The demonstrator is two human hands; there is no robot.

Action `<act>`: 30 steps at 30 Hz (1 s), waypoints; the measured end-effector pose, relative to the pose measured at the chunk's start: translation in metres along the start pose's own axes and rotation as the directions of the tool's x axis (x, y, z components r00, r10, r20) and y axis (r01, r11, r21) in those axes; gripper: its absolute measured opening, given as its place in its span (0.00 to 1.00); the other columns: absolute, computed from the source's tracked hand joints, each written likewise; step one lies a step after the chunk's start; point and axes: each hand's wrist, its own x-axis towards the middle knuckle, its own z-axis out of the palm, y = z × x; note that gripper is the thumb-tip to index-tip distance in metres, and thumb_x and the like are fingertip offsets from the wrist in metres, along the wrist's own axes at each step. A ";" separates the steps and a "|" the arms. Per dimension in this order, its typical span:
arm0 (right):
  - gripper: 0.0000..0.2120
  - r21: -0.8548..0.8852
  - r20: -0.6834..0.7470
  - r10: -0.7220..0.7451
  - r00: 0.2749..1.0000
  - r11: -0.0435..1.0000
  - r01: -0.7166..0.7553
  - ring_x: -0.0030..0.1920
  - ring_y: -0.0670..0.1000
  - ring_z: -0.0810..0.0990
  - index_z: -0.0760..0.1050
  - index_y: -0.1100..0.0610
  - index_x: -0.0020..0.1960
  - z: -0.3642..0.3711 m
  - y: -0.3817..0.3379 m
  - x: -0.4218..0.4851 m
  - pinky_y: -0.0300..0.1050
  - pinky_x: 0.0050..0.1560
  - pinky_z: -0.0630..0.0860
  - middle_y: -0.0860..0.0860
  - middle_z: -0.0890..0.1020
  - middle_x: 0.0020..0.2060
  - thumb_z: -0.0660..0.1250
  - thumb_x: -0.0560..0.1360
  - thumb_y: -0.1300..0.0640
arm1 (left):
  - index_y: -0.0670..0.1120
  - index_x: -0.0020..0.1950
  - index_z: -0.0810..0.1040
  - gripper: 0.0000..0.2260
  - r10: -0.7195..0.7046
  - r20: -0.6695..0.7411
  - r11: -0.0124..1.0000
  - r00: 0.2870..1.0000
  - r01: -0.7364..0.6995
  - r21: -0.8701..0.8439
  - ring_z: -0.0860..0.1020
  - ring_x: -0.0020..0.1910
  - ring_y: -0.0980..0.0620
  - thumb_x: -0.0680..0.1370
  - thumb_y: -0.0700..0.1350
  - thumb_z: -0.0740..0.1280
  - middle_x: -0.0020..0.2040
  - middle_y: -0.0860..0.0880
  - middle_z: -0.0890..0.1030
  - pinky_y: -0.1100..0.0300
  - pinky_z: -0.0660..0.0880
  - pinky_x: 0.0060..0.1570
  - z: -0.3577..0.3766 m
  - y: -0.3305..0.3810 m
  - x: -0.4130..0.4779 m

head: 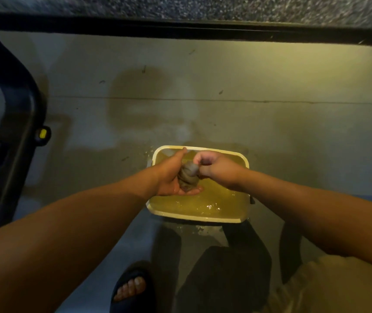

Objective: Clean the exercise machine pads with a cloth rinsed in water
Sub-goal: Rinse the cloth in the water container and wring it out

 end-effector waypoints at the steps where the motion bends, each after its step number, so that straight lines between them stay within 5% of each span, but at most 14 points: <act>1: 0.07 -0.054 0.013 -0.027 1.000 0.998 0.028 0.43 0.50 0.79 0.78 0.65 0.51 0.001 0.000 0.000 0.39 0.44 0.79 0.56 0.80 0.43 0.64 0.77 0.73 | 0.44 0.65 0.80 0.33 -0.011 0.012 1.000 1.000 0.011 0.025 0.82 0.55 0.38 0.80 0.70 0.54 0.59 0.38 0.81 0.48 0.83 0.45 0.001 0.000 -0.001; 4: 0.05 -0.244 0.010 -0.072 0.997 0.967 0.072 0.42 0.48 0.78 0.79 0.62 0.50 0.002 0.004 0.002 0.40 0.43 0.76 0.53 0.81 0.43 0.67 0.77 0.69 | 0.44 0.53 0.81 0.33 -0.046 0.021 0.990 0.999 0.043 0.132 0.80 0.40 0.46 0.80 0.71 0.52 0.45 0.40 0.81 0.54 0.79 0.42 0.002 0.001 -0.002; 6: 0.04 -0.212 -0.024 0.006 1.000 0.977 -0.011 0.44 0.48 0.78 0.78 0.59 0.53 -0.001 0.005 0.000 0.42 0.44 0.75 0.54 0.81 0.46 0.68 0.79 0.61 | 0.45 0.53 0.81 0.32 -0.016 -0.015 0.991 1.000 0.018 0.133 0.77 0.41 0.48 0.80 0.70 0.51 0.42 0.43 0.80 0.53 0.77 0.45 0.002 0.001 0.002; 9: 0.16 -0.194 -0.054 0.117 0.992 0.973 -0.125 0.41 0.49 0.80 0.75 0.56 0.57 0.000 0.005 0.000 0.46 0.41 0.79 0.56 0.83 0.46 0.71 0.78 0.46 | 0.45 0.67 0.79 0.35 0.002 0.010 0.993 1.000 -0.003 0.118 0.77 0.56 0.44 0.81 0.70 0.48 0.60 0.39 0.81 0.50 0.77 0.54 -0.001 0.004 0.008; 14: 0.19 0.079 -0.056 0.331 0.942 0.942 -0.327 0.38 0.50 0.80 0.78 0.61 0.57 0.009 0.003 -0.001 0.43 0.39 0.80 0.55 0.83 0.42 0.74 0.76 0.48 | 0.42 0.70 0.76 0.39 -0.052 0.126 0.987 0.991 0.032 0.158 0.73 0.65 0.40 0.79 0.72 0.48 0.69 0.35 0.76 0.50 0.67 0.71 -0.002 0.005 0.011; 17: 0.14 0.201 0.010 0.393 0.920 0.900 -0.386 0.32 0.48 0.75 0.78 0.63 0.55 0.004 0.005 -0.004 0.39 0.32 0.74 0.55 0.79 0.37 0.73 0.78 0.52 | 0.43 0.71 0.76 0.40 -0.093 0.175 0.966 0.980 0.046 0.255 0.75 0.60 0.42 0.79 0.73 0.47 0.64 0.36 0.79 0.52 0.74 0.61 0.000 0.004 0.011; 20: 0.06 0.239 0.061 0.369 0.927 0.897 -0.373 0.38 0.49 0.79 0.77 0.62 0.55 -0.002 0.008 -0.005 0.39 0.38 0.78 0.57 0.80 0.44 0.68 0.79 0.64 | 0.42 0.66 0.76 0.35 -0.154 0.220 0.933 0.963 0.069 0.352 0.79 0.47 0.45 0.80 0.70 0.51 0.52 0.40 0.80 0.52 0.80 0.48 0.003 0.003 0.005; 23: 0.08 0.315 0.129 0.277 0.952 0.899 -0.305 0.47 0.51 0.82 0.78 0.61 0.54 -0.012 0.012 -0.009 0.40 0.47 0.82 0.56 0.81 0.48 0.68 0.77 0.70 | 0.43 0.63 0.73 0.15 -0.148 0.258 0.872 0.955 0.003 0.489 0.75 0.39 0.52 0.81 0.49 0.63 0.44 0.44 0.75 0.59 0.74 0.42 0.005 0.005 -0.001; 26: 0.09 0.272 0.140 0.191 0.972 0.936 -0.223 0.49 0.52 0.84 0.81 0.61 0.50 -0.019 0.013 -0.013 0.44 0.53 0.82 0.55 0.83 0.46 0.68 0.76 0.72 | 0.39 0.62 0.73 0.10 -0.169 0.240 0.817 0.956 -0.001 0.576 0.76 0.38 0.54 0.80 0.36 0.64 0.41 0.45 0.77 0.62 0.76 0.40 0.006 0.012 -0.005; 30: 0.09 0.167 0.058 0.145 0.988 0.974 -0.153 0.50 0.55 0.82 0.80 0.59 0.44 -0.020 0.016 -0.011 0.50 0.59 0.82 0.57 0.82 0.45 0.68 0.76 0.72 | 0.40 0.58 0.76 0.07 -0.118 0.155 0.644 0.981 -0.044 0.764 0.80 0.35 0.53 0.83 0.42 0.65 0.45 0.44 0.82 0.61 0.80 0.35 0.009 0.014 -0.010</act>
